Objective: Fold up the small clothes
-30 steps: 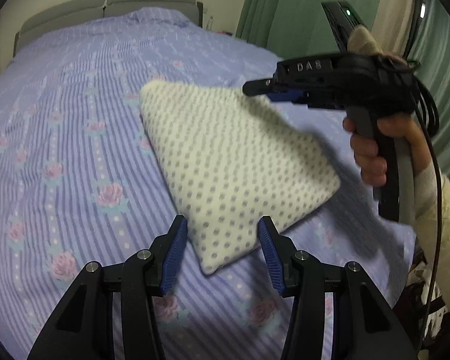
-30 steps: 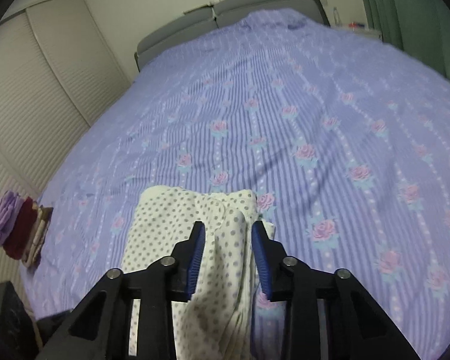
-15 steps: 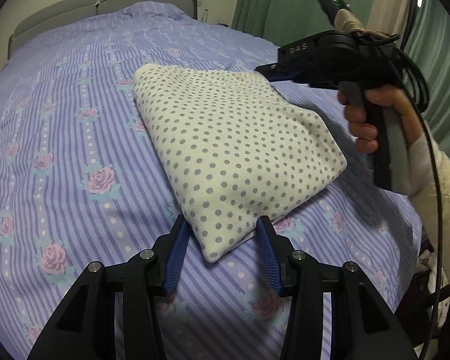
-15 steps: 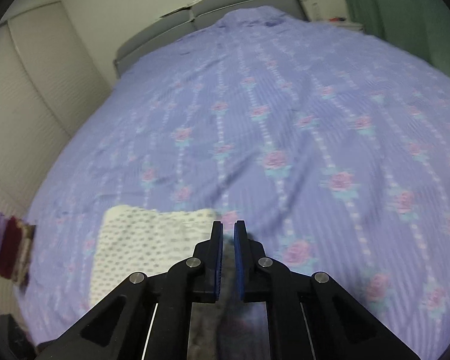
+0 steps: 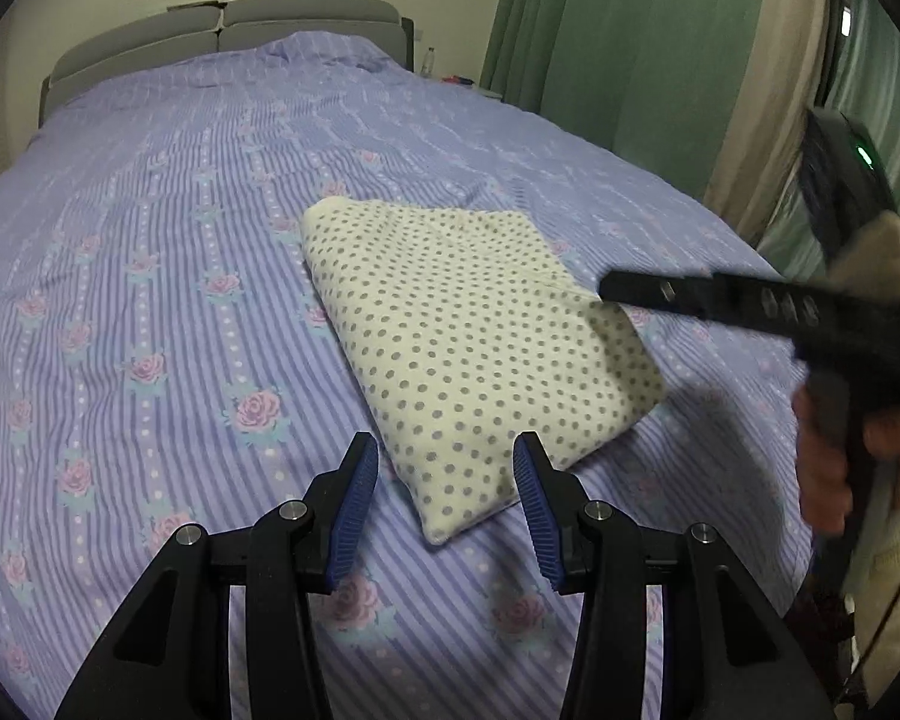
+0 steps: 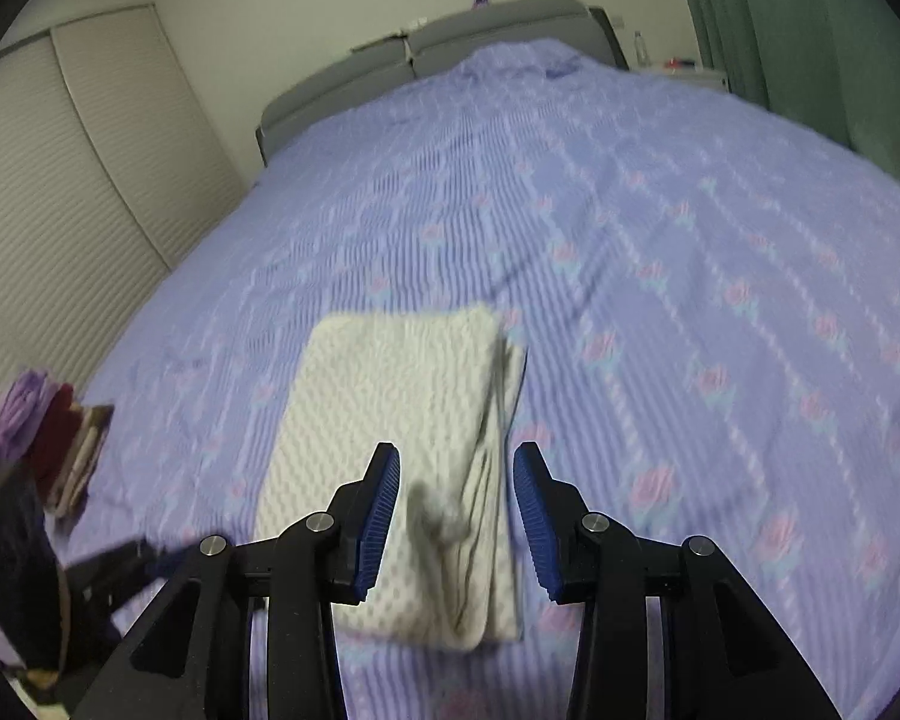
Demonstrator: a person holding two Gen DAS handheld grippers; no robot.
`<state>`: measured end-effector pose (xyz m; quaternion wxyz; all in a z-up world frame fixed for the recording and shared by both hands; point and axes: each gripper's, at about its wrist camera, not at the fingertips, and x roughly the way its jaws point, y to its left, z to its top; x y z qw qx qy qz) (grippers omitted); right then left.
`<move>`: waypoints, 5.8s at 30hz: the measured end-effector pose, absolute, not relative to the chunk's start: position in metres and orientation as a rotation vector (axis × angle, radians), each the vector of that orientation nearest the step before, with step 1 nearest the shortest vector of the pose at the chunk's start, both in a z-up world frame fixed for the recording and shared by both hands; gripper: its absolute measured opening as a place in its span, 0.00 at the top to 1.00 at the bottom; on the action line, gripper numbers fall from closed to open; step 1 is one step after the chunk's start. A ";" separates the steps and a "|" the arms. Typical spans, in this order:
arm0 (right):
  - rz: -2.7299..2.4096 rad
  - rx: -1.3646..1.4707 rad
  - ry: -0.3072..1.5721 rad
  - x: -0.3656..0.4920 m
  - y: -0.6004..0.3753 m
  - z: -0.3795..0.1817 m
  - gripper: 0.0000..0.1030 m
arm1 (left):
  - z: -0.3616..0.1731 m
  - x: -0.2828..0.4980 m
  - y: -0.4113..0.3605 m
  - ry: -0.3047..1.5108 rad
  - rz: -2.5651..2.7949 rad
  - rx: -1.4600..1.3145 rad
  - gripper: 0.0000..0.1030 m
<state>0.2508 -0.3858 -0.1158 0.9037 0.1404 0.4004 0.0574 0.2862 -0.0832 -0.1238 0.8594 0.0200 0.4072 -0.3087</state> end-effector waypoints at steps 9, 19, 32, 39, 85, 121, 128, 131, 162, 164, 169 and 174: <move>0.025 0.414 0.850 0.207 -0.385 -0.156 0.41 | -0.119 0.277 -0.068 0.840 -0.638 0.045 0.55; 0.124 0.710 0.839 0.201 -0.402 -0.185 0.32 | -0.110 0.276 -0.052 0.824 -0.613 0.025 0.55; 0.080 0.837 0.766 0.197 -0.385 -0.199 0.21 | -0.103 0.280 -0.043 0.816 -0.594 0.024 0.55; -0.008 0.865 0.734 0.209 -0.392 -0.192 0.42 | -0.102 0.290 -0.048 0.816 -0.602 0.062 0.55; -0.088 0.931 0.659 0.190 -0.399 -0.196 0.63 | -0.149 0.416 -0.097 1.074 -0.766 -0.136 0.40; 0.014 0.706 0.563 0.148 -0.341 -0.093 0.69 | -0.009 0.305 -0.047 0.722 -0.671 0.048 0.76; 0.095 0.647 0.530 0.125 -0.296 -0.051 0.69 | 0.032 0.266 0.003 0.648 -0.612 0.057 0.76; 0.124 0.619 0.517 0.117 -0.277 -0.037 0.69 | 0.049 0.252 0.031 0.620 -0.591 0.047 0.76; 0.523 0.405 0.507 0.137 -0.083 0.044 0.69 | 0.145 0.241 0.320 0.551 -0.331 0.003 0.76; 0.545 0.396 0.518 0.139 -0.077 0.043 0.69 | 0.148 0.249 0.338 0.548 -0.311 0.002 0.76; 0.585 0.381 0.533 0.154 -0.027 0.044 0.69 | 0.145 0.271 0.379 0.567 -0.265 -0.008 0.76; 0.616 0.394 0.556 0.175 0.010 0.040 0.69 | 0.134 0.298 0.417 0.619 -0.227 0.016 0.76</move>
